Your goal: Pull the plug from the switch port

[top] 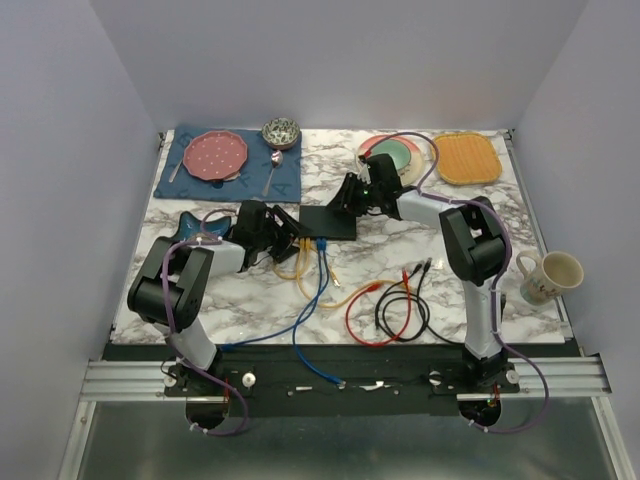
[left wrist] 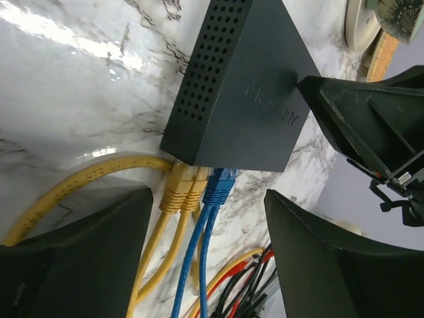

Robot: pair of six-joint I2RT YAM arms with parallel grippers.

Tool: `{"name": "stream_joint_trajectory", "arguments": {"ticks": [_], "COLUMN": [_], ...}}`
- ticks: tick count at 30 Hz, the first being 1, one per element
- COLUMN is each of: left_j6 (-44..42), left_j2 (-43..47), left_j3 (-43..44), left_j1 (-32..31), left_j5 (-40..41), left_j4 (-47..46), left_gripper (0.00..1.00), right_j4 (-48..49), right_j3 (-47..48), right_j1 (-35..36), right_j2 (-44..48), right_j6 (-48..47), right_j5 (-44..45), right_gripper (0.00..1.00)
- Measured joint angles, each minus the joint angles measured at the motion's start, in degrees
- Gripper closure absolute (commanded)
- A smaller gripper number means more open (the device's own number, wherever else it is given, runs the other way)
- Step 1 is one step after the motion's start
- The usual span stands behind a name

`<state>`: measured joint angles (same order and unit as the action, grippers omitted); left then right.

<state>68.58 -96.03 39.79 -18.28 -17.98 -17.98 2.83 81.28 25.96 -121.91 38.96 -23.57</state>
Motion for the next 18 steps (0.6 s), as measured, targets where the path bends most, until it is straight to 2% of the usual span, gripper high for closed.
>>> {"name": "stream_joint_trajectory", "arguments": {"ticks": [6,12,18], "left_j6": [-0.04,-1.18,-1.77], "left_j2": [-1.75,-2.58,-4.02], "left_j3": [0.98,1.38,1.95], "left_j1": [-1.55,-4.00,-7.61], "left_j5": [-1.40,-1.88,-3.10], "left_j4": [-0.81,-0.96,-1.88], "left_gripper": [0.36,0.56,0.65], "right_j4": [0.28,1.16,2.95], "right_j3": [-0.42,-8.22,-16.87], "right_j1": [-0.02,-0.02,-0.02], "right_j2": [-0.07,4.44,11.76], "right_j6": [-0.04,0.11,0.87], "right_j5": [-0.90,-0.04,1.62], "right_gripper": [0.56,0.57,0.57]}}
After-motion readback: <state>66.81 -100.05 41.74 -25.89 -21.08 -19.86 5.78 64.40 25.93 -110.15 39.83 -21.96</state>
